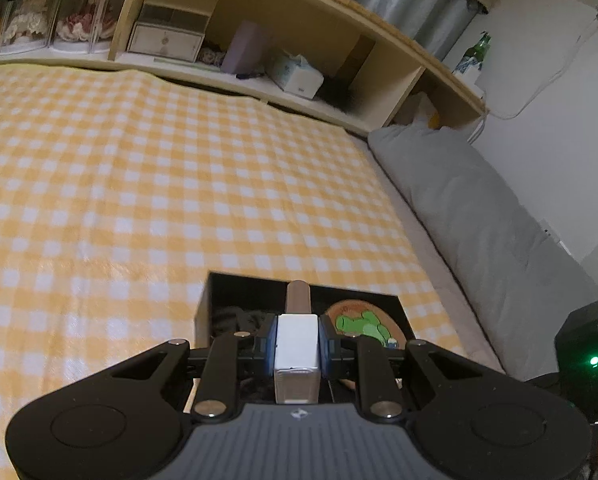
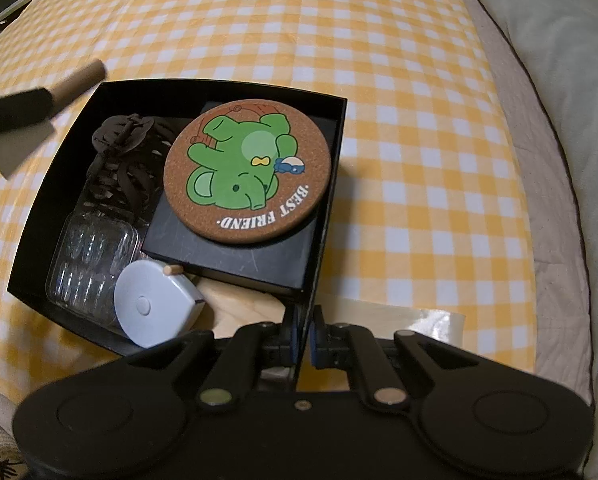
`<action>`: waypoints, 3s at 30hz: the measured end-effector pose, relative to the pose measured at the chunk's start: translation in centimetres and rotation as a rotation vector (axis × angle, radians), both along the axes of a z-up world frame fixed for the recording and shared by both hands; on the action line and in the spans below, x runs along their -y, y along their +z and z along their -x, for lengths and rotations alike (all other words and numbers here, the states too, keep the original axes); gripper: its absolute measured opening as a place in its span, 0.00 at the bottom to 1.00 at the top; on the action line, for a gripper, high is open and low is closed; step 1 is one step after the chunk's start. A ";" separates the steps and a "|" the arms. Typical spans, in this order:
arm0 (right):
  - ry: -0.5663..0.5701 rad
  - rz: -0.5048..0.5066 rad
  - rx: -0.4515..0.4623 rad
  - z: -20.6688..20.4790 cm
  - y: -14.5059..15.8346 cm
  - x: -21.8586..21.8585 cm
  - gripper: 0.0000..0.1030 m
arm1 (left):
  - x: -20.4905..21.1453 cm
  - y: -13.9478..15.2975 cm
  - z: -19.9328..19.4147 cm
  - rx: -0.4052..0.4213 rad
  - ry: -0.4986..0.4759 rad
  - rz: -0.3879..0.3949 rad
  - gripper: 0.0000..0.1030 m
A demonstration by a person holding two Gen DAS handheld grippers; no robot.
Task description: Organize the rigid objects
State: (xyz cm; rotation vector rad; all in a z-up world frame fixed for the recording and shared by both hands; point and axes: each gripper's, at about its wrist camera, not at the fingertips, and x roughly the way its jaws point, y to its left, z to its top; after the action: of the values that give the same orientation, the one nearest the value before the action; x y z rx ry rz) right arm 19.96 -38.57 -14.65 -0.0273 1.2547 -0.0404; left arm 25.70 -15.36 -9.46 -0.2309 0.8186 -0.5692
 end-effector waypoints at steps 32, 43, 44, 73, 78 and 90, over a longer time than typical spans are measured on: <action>0.000 -0.014 0.001 -0.1 0.0 0.1 0.07 | 4.4 -1.6 2.1 -0.067 0.009 -0.150 0.87; 0.001 -0.018 0.002 0.0 0.0 0.1 0.07 | 4.4 0.0 3.8 -0.043 -0.016 -0.190 1.00; -0.002 -0.018 0.002 0.0 0.0 0.1 0.07 | 4.3 0.3 3.8 -0.038 -0.017 -0.197 1.00; -0.200 -0.022 0.511 15.4 16.3 -5.0 1.00 | -5.3 11.0 12.6 0.215 -0.073 -0.212 1.00; -0.198 0.020 0.565 18.2 16.5 -6.0 1.00 | -6.8 11.0 14.2 0.232 -0.086 -0.230 1.00; -0.210 0.075 0.692 23.4 15.7 -8.0 1.00 | -8.1 10.5 17.9 0.319 -0.098 -0.256 1.00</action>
State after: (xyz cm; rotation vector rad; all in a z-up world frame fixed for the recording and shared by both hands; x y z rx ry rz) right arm -3.45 -30.61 1.01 0.0514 0.5594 -0.2575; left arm 7.83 -7.30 1.05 0.1334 0.5863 -0.5697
